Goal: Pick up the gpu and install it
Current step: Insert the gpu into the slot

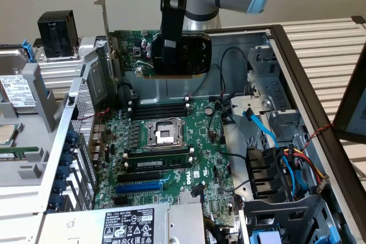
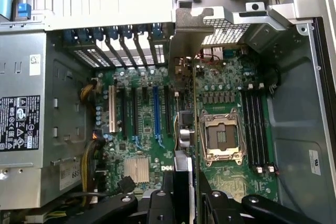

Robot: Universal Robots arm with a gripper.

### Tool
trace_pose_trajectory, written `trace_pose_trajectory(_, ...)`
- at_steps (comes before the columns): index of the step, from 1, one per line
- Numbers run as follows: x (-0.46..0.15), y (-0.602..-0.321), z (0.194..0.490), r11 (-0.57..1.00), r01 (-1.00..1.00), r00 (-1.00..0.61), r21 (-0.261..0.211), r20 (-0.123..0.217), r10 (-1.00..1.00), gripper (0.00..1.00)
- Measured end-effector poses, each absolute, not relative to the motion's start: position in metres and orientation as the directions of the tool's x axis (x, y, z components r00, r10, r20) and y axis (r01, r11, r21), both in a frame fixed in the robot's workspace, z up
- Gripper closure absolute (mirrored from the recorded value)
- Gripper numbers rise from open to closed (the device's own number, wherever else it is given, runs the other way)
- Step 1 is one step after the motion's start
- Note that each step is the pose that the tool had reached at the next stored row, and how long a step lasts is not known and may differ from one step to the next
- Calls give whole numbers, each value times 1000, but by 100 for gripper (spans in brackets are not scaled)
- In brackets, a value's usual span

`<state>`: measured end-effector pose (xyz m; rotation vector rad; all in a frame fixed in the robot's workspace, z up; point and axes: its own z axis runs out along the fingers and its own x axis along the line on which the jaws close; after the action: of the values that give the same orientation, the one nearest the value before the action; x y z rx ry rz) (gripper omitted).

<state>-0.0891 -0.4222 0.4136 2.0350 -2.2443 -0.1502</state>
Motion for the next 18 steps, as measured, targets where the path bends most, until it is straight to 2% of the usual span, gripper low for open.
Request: trace_pose_trajectory(18,-117,-415,397,44,-992,-43,122,11,-999,72)
